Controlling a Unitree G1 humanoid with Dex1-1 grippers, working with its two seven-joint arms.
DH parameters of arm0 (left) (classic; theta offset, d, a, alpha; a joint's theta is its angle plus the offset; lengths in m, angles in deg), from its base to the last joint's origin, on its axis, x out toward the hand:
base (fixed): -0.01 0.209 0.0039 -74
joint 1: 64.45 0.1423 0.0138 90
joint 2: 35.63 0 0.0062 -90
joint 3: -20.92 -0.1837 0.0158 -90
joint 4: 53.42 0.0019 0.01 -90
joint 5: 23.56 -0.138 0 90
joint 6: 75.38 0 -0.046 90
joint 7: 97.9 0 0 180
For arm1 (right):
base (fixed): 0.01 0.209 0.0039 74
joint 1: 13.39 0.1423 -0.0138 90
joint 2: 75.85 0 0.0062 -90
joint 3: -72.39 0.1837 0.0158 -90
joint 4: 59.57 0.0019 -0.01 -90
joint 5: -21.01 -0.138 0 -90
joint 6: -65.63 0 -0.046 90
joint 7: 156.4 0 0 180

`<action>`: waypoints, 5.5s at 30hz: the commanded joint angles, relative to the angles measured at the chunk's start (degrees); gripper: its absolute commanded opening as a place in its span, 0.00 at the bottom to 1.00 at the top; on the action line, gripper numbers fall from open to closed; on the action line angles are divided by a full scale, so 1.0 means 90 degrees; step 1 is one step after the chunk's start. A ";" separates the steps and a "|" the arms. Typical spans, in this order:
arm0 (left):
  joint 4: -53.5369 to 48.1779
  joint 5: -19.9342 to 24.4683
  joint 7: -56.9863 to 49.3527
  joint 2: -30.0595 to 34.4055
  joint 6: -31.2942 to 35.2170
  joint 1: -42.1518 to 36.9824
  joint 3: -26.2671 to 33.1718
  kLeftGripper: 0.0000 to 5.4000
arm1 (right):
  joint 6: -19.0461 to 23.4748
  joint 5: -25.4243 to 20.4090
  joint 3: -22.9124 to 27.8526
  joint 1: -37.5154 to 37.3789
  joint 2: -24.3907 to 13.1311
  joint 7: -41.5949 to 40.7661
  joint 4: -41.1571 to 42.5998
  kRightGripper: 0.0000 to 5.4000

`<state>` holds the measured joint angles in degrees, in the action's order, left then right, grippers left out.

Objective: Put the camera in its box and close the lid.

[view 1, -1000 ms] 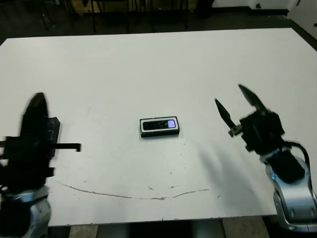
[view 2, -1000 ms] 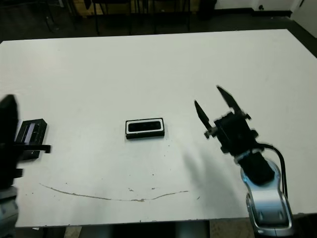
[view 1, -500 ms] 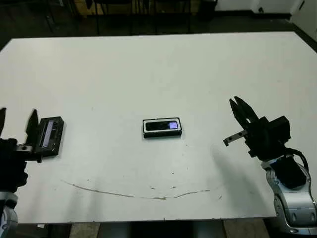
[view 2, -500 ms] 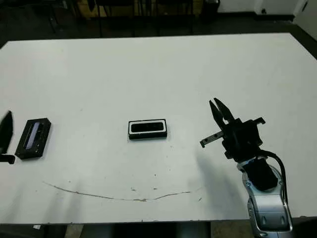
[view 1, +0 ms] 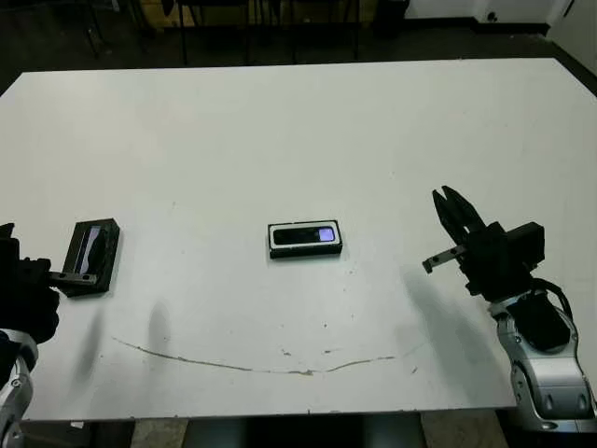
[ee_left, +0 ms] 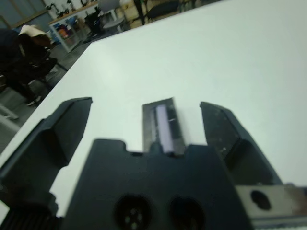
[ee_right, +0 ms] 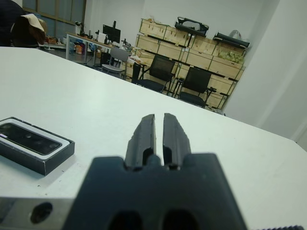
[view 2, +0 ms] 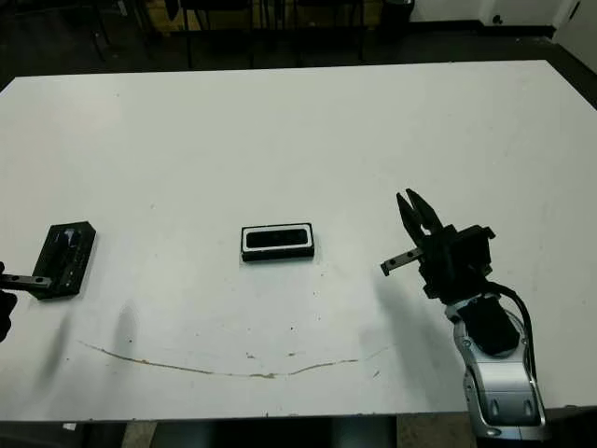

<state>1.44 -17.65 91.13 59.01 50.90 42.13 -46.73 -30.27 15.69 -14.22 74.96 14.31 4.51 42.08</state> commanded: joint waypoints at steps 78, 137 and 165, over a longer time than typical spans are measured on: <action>0.2754 0.1576 0.0517 -0.0299 0.0078 -0.0602 0.0176 0.67 | 0.0442 -0.0061 -0.0097 -0.0424 0.0028 0.0146 0.0317 0.00; 0.4771 0.1017 0.6005 0.1444 -0.1438 -0.5341 -0.3784 0.50 | 0.2305 -0.0802 -0.0083 0.1367 -0.0719 -0.1201 -0.0756 0.00; 0.8766 0.0102 0.7279 0.0180 -0.2585 -0.7131 -0.4210 0.50 | 0.1527 -0.0554 -0.0207 0.1603 -0.0767 -0.1439 -0.1659 0.00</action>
<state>78.69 -15.46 156.97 60.82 28.13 -21.30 -84.32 -17.28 10.31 -16.00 89.71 8.16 -7.99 27.17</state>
